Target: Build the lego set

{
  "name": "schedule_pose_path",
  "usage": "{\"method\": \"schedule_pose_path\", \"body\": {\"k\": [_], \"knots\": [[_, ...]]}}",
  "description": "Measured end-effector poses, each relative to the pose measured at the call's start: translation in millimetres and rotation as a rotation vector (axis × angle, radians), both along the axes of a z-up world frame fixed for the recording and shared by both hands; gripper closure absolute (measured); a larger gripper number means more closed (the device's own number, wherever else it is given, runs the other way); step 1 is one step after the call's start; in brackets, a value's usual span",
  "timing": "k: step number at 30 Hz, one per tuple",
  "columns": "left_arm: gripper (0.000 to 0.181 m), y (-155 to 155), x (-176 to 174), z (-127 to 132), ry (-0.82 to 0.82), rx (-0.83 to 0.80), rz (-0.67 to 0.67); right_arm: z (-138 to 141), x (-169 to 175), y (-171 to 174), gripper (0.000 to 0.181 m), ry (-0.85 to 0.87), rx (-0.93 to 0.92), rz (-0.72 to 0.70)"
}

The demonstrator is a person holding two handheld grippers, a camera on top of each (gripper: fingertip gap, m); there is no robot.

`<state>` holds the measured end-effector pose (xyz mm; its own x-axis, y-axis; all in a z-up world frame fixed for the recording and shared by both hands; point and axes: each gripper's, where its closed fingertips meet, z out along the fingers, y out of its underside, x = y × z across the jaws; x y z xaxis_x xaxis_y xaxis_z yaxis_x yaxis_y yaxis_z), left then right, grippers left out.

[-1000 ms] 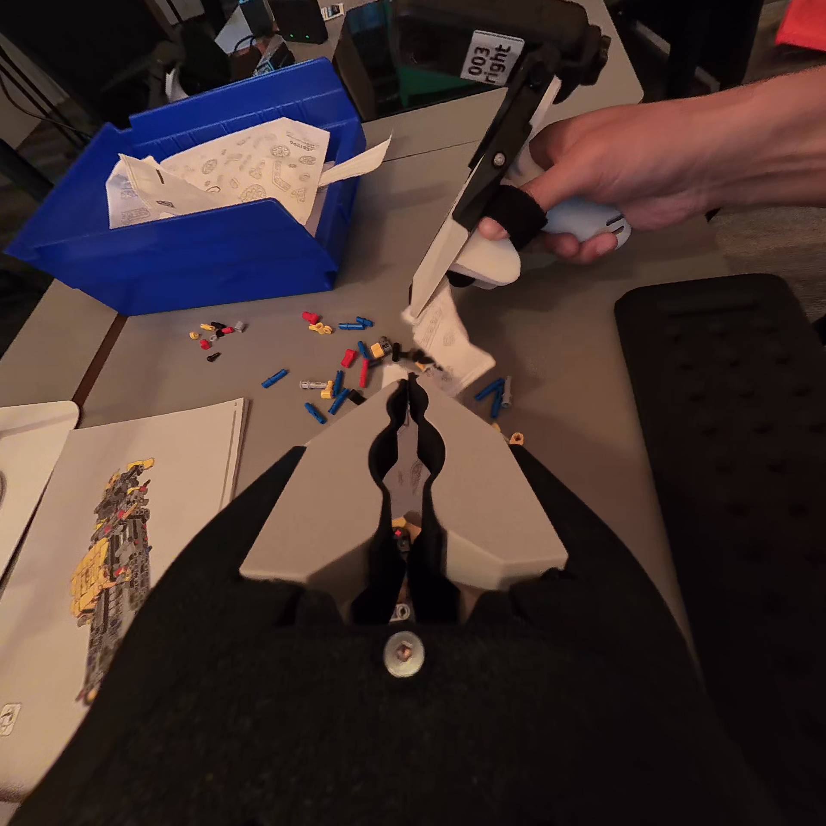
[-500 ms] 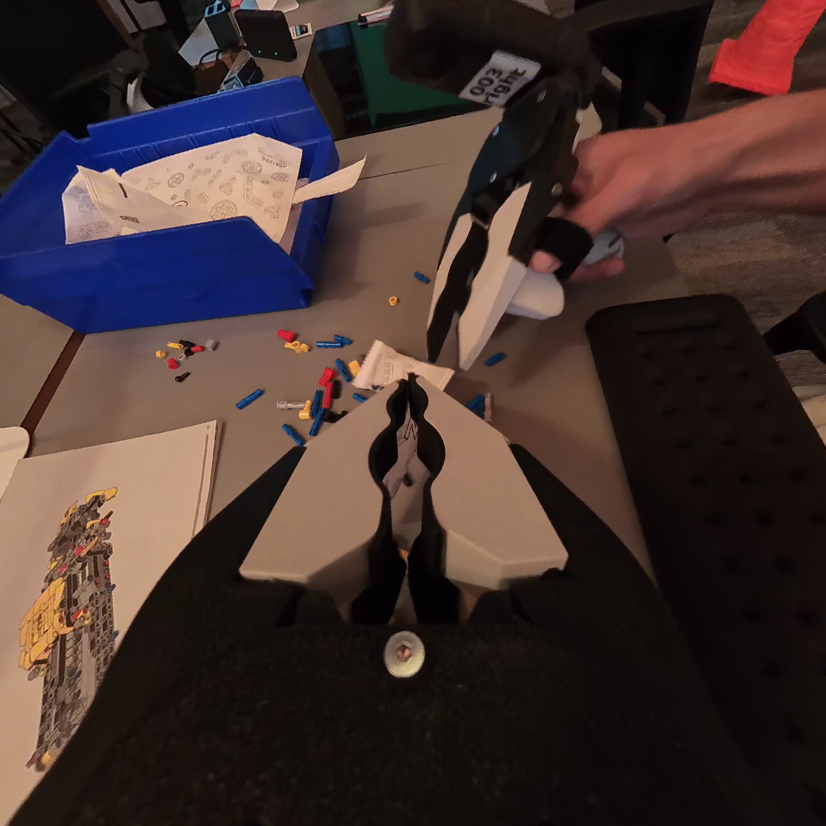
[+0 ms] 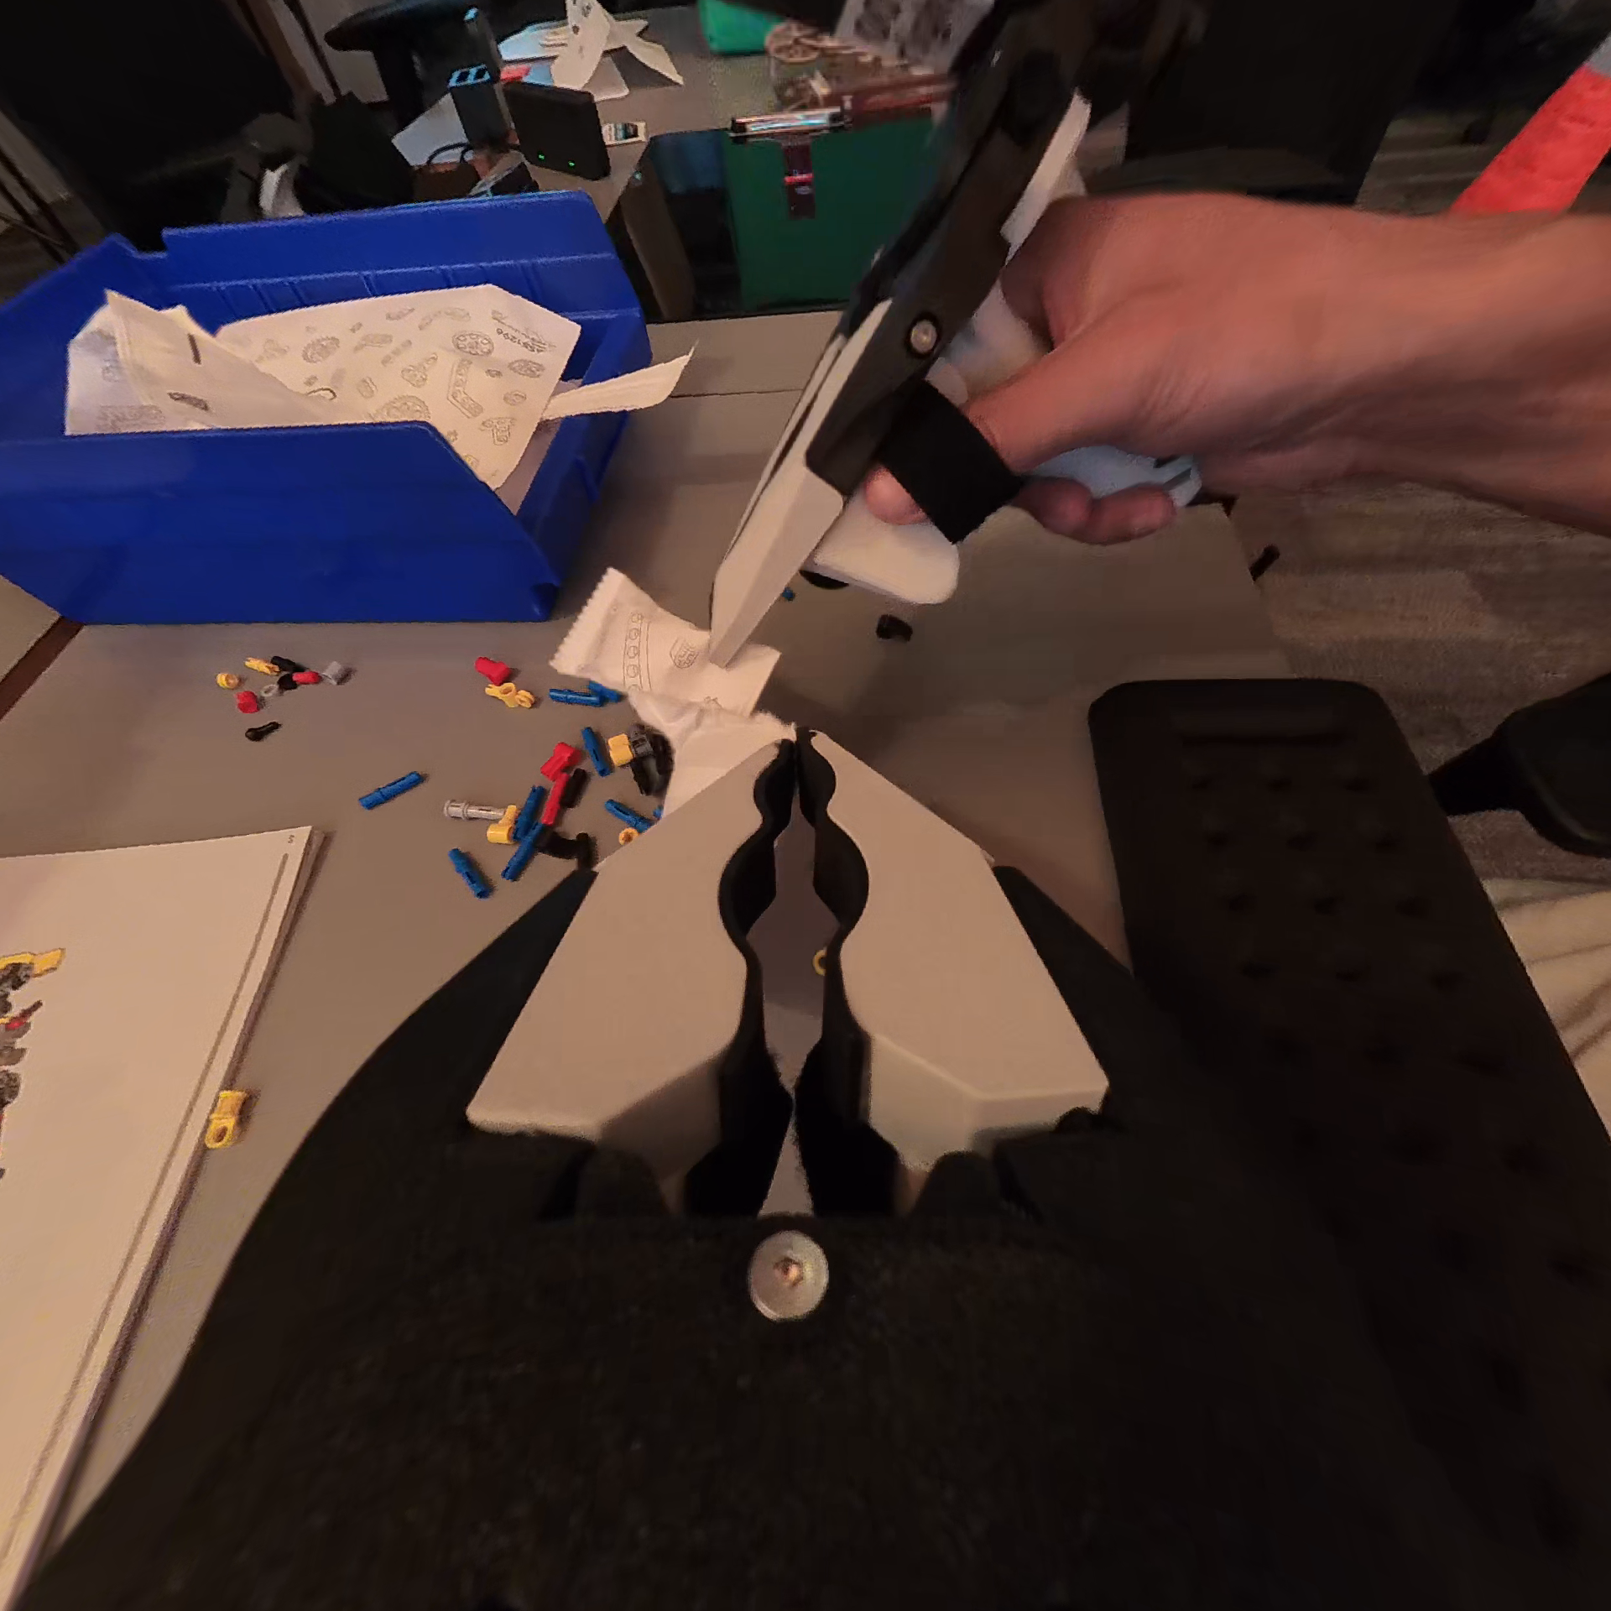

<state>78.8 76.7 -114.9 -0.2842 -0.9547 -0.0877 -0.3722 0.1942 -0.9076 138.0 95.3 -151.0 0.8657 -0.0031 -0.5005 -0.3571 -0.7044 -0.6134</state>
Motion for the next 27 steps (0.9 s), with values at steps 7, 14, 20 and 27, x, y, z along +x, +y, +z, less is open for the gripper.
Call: {"method": "schedule_pose_path", "body": {"k": [7,14,20,27], "knots": [[0.181,-4,7,13,-0.09,-0.113,0.061,23,11,4,0.179,-0.037,-0.018,-0.006],[0.181,-1,4,24,-0.157,-0.21,0.061,21,5,-3,0.178,0.094,-0.01,0.049],[0.181,-1,2,24,-0.167,-0.249,0.058,24,-11,-4,0.178,0.226,0.033,0.115],[0.181,1,5,12,-0.13,-0.267,0.072,23,-6,4,0.181,-0.177,0.015,0.182]]}}
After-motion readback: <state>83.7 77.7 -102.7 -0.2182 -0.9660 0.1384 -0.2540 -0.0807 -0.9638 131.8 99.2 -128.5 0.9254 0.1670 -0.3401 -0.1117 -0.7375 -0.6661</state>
